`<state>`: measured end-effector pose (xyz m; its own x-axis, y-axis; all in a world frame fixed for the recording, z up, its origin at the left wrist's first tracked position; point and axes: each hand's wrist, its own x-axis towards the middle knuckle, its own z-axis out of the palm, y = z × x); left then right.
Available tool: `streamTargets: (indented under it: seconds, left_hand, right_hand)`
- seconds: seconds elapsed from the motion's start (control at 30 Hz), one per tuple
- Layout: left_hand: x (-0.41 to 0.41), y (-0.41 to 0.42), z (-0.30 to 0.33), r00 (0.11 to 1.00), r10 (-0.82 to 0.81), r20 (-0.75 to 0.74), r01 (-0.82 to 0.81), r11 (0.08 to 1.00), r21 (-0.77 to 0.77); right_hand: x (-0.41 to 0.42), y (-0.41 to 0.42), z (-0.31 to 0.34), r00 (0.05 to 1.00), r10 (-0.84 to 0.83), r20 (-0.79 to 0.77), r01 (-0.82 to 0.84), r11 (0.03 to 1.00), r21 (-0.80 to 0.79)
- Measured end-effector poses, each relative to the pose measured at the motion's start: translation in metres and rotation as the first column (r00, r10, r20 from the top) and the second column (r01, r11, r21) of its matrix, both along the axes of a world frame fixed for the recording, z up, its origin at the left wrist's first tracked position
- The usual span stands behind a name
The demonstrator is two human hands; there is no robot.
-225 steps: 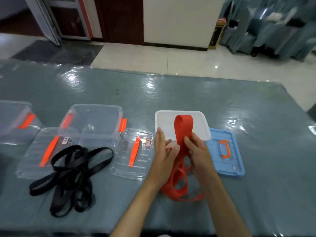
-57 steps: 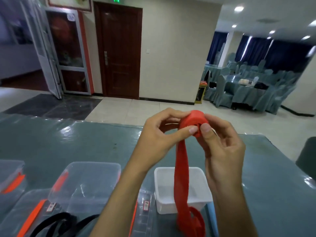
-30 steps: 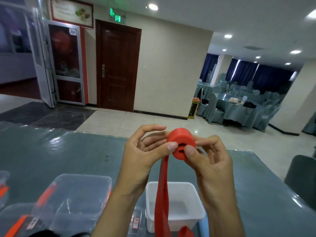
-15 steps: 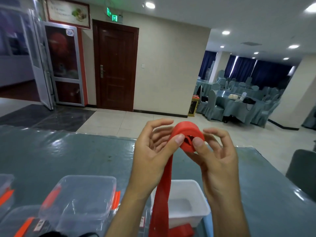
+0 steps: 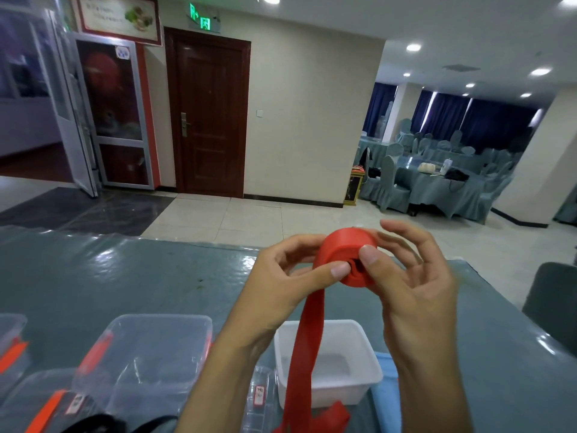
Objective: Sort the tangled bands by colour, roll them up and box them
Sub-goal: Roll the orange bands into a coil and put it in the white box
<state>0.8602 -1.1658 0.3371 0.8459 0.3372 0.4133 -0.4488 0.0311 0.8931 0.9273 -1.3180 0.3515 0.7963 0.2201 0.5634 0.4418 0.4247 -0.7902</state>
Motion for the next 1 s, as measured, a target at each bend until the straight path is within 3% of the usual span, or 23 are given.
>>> streamTargets:
  seconds: [0.2, 0.47, 0.6, 0.73, 0.87, 1.0]
  left_hand:
    - [-0.004, 0.012, 0.000, 0.989, 0.140, -0.048, -0.132, 0.980, 0.148]
    - [-0.013, 0.015, -0.002, 0.982, 0.038, -0.185, 0.008, 0.971, 0.240]
    - [-0.009, 0.010, -0.004, 0.979, 0.128, -0.159, -0.087, 0.966, 0.245]
    - [-0.012, 0.011, -0.002, 0.993, 0.065, -0.097, -0.044, 0.977, 0.208]
    - [-0.015, 0.012, -0.003, 0.994, 0.021, -0.112, 0.001, 0.981, 0.193]
    - [-0.012, 0.009, -0.004, 0.997, -0.011, -0.074, 0.018, 0.995, 0.095]
  right_hand:
    - [-0.002, 0.009, -0.018, 0.985, 0.118, -0.128, -0.112, 0.993, 0.048]
    - [0.006, 0.004, -0.023, 0.978, 0.132, -0.163, -0.133, 0.991, 0.001]
    - [0.006, 0.000, -0.020, 0.981, 0.142, -0.132, -0.148, 0.988, -0.034]
    - [0.007, -0.007, -0.015, 0.975, 0.200, -0.098, -0.210, 0.972, -0.107]
    - [0.007, -0.011, -0.010, 0.986, 0.153, -0.063, -0.162, 0.975, -0.153]
    - [0.003, -0.002, -0.016, 0.993, 0.107, -0.056, -0.112, 0.988, -0.103]
